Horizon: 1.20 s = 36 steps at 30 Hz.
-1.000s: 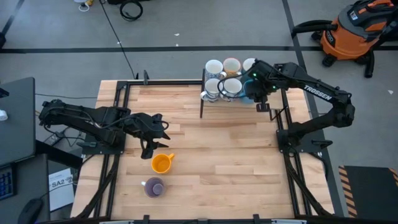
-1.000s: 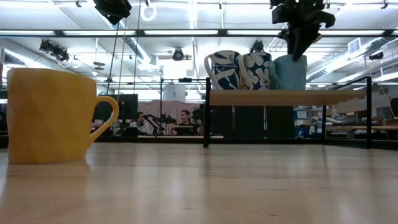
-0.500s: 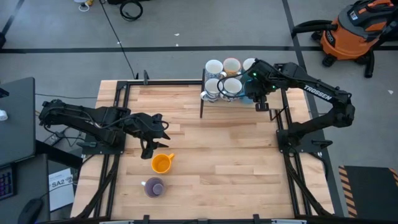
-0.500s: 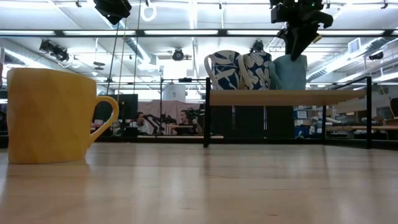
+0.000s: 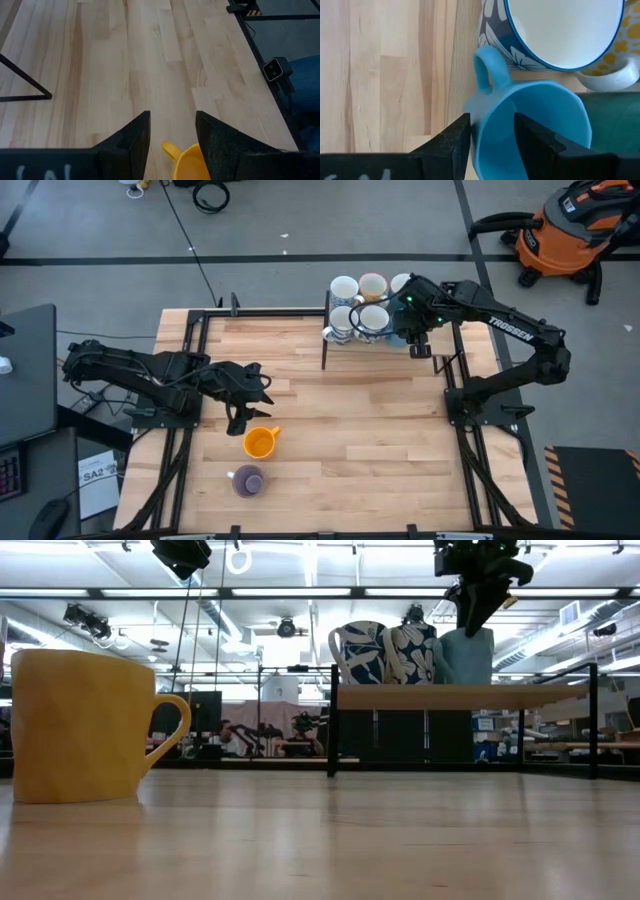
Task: Place coffee mugs
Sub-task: Put the light blue mug on the shelf, then put the purple mug on the shelf
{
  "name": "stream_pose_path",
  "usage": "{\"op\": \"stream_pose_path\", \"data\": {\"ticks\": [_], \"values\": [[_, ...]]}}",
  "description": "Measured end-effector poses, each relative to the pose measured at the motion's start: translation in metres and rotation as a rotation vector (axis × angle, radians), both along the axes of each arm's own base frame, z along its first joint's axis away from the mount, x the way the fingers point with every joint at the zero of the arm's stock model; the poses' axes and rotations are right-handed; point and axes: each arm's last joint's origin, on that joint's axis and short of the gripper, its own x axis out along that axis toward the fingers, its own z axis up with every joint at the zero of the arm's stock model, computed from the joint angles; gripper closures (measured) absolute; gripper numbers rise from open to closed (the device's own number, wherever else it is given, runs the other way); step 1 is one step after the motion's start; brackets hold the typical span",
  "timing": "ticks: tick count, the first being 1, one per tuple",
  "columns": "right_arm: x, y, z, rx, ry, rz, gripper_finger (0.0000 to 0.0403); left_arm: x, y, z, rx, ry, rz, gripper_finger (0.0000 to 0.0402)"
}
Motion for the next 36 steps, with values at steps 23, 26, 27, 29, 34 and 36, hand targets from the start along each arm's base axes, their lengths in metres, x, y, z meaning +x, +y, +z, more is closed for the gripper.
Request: {"op": "stream_pose_path", "data": {"ticks": [23,26,27,29,34,36], "values": [[-0.035,0.019,0.026,-0.07,-0.128,0.001,0.0245,0.0,0.0,0.0,0.001,0.0,0.0,0.0237],[-0.045,0.026,0.034,-0.064,-0.202,-0.04,0.0245,0.0,0.0,0.0,0.002,-0.001,-0.001,0.0237],[-0.047,0.028,0.037,-0.049,-0.239,-0.066,0.0245,0.0,0.0,0.0,0.002,-0.001,-0.001,0.0237],[-0.052,0.033,0.041,0.007,-0.311,-0.112,0.0245,0.0,0.0,0.0,0.002,-0.001,-0.001,0.0237],[-0.055,0.045,0.049,0.215,-0.472,-0.171,0.0245,0.0,0.0,0.0,0.002,-0.001,-0.002,0.0237],[-0.053,0.049,0.051,0.298,-0.517,-0.169,0.0245,0.0,0.0,0.0,0.002,-0.001,-0.002,0.0237]]}}
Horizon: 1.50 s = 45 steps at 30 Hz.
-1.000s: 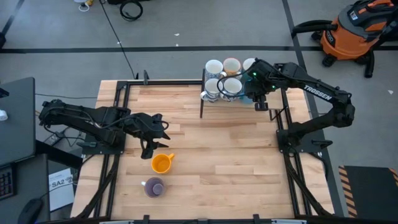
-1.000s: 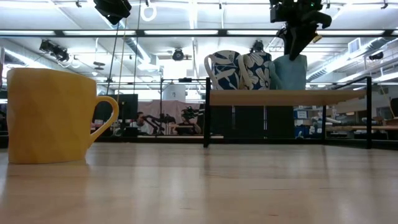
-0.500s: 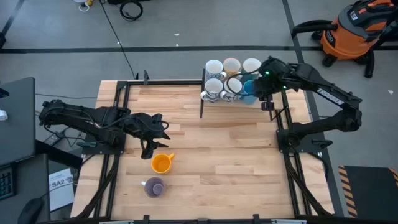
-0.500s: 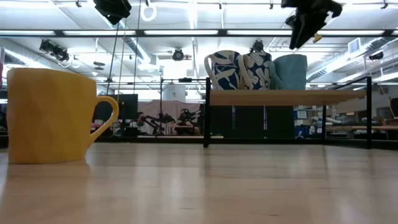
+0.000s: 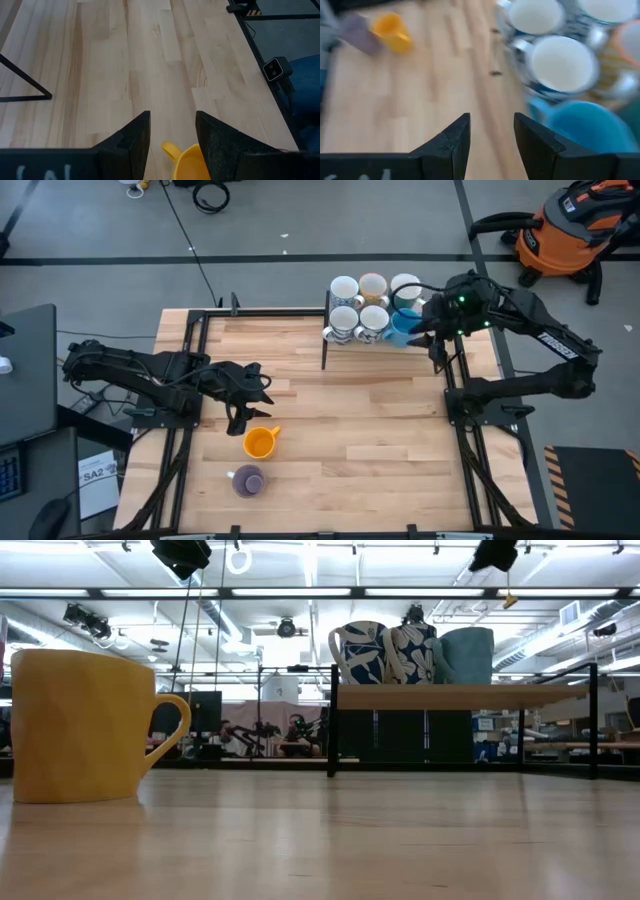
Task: Place coffee mugs
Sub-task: Put the purple mug on the shelf
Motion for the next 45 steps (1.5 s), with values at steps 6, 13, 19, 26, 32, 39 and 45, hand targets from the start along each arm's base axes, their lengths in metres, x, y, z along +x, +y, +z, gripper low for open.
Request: {"op": "stream_pose_path", "data": {"ticks": [6,13,19,26,32,39,45], "values": [[0.018,0.016,0.005,0.051,-0.086,0.104,0.0245,0.0,0.0,0.0,-0.003,0.001,0.002,0.0237],[0.052,0.039,0.005,0.015,-0.15,0.227,0.0245,-0.003,-0.001,-0.003,-0.191,0.083,0.123,0.0237],[0.079,0.057,-0.008,0.025,-0.09,0.312,0.0245,-0.012,-0.006,-0.009,-0.365,0.251,0.093,0.0237],[0.106,0.072,-0.028,0.043,0.003,0.376,0.0245,-0.018,-0.032,-0.01,-0.51,0.347,0.164,0.0237],[0.118,0.084,-0.038,0.049,0.049,0.42,0.0245,-0.023,-0.06,-0.017,-0.545,0.415,0.242,0.0237],[0.124,0.092,-0.045,0.05,0.079,0.449,0.0245,-0.017,-0.09,-0.032,-0.417,0.405,0.156,0.0237],[0.125,0.093,-0.046,0.05,0.081,0.454,0.0245,0.006,-0.114,-0.045,-0.221,0.248,-0.106,0.0237]]}}
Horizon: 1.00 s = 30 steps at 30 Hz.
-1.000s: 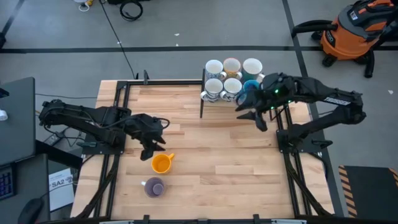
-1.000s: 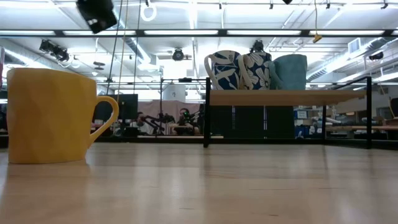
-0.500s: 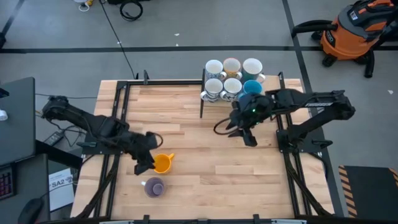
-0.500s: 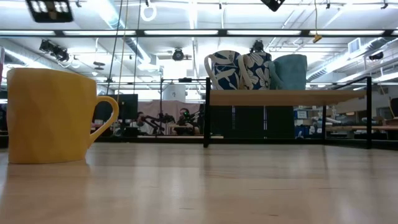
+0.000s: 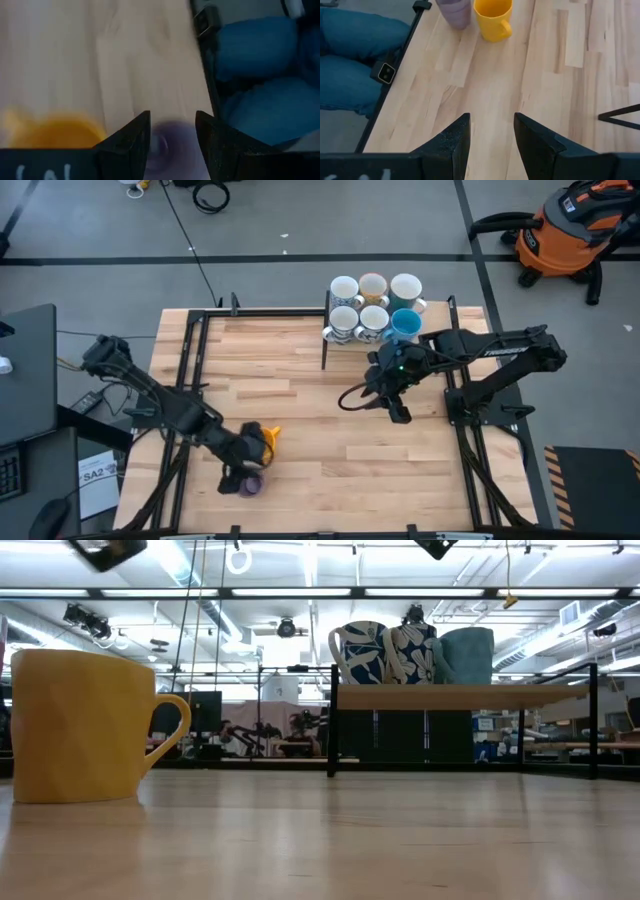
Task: Place coffee mugs
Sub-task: Put the purple mug on the shelf
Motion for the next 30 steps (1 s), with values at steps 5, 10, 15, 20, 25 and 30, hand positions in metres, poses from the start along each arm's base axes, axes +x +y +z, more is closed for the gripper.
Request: {"op": "stream_pose_path", "data": {"ticks": [5,10,15,20,25,30], "values": [[0.001,0.0,0.001,0.001,-0.016,0.0,0.0245,0.02,-0.01,-0.009,0.179,-0.199,-0.261,0.0237],[0.001,0.0,0.001,0.004,-0.021,-0.003,0.0245,0.027,-0.015,-0.02,0.363,-0.287,-0.491,0.0237],[0.001,0.0,0.002,0.02,-0.015,-0.021,0.0245,0.026,-0.016,-0.031,0.445,-0.26,-0.631,0.0237],[0.001,0.0,0.002,0.021,-0.015,-0.021,0.0245,0.022,-0.014,-0.04,0.478,-0.184,-0.733,0.0237],[0.001,0.0,0.002,0.021,-0.015,-0.021,0.0245,0.017,-0.013,-0.043,0.515,-0.157,-0.804,0.0237],[0.001,0.0,0.002,0.021,-0.016,-0.021,0.0245,0.02,-0.015,-0.049,0.522,-0.143,-0.811,0.0237]]}}
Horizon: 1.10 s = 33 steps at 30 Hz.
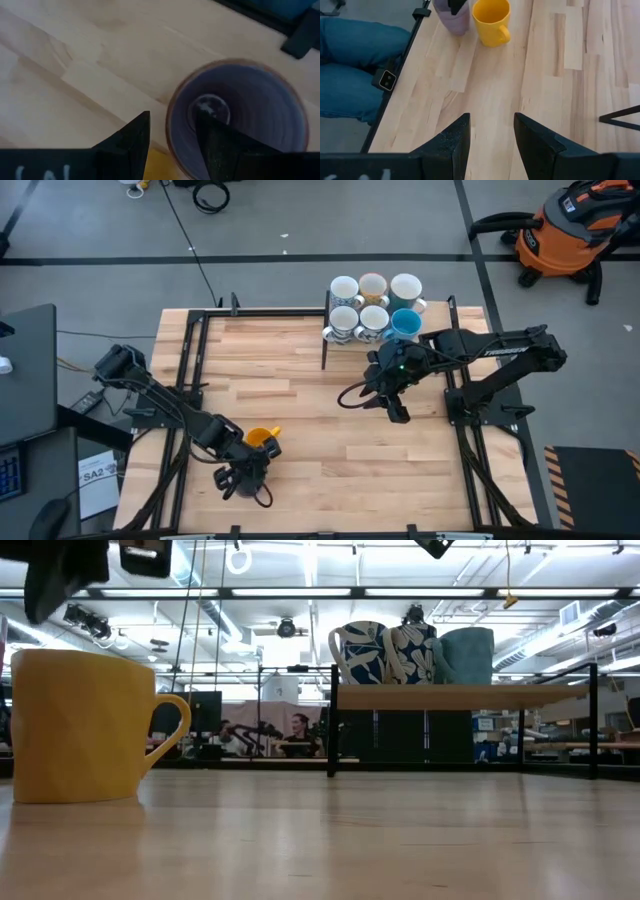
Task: Place coffee mugs
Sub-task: Put the purple mug on the shelf
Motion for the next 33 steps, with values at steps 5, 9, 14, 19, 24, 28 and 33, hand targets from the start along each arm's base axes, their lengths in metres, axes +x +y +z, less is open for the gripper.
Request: {"op": "stream_pose_path", "data": {"ticks": [5,9,14,19,24,28,33], "values": [[0.0,0.0,0.0,0.0,-0.001,0.0,0.0245,0.006,-0.004,-0.015,0.03,0.033,-0.011,0.0237],[0.0,0.0,0.001,0.001,-0.008,0.0,0.0245,0.009,-0.006,-0.022,0.045,0.053,-0.012,0.024],[0.0,0.0,0.001,0.001,-0.008,0.0,0.0245,0.009,-0.006,-0.023,0.046,0.054,-0.013,0.027],[0.0,0.0,0.001,0.001,-0.008,0.0,0.0245,0.009,-0.006,-0.023,0.045,0.053,-0.013,0.0313],[0.0,0.0,0.001,0.001,-0.008,0.0,0.0245,0.011,-0.008,-0.022,0.027,0.027,-0.011,0.0357],[0.0,0.0,0.0,0.011,-0.002,0.009,0.0245,0.012,-0.008,-0.019,0.012,0.019,-0.006,0.0376],[-0.008,0.002,0.002,0.058,0.039,0.023,0.0245,0.013,-0.009,-0.019,-0.031,0.03,0.08,0.0371]]}}
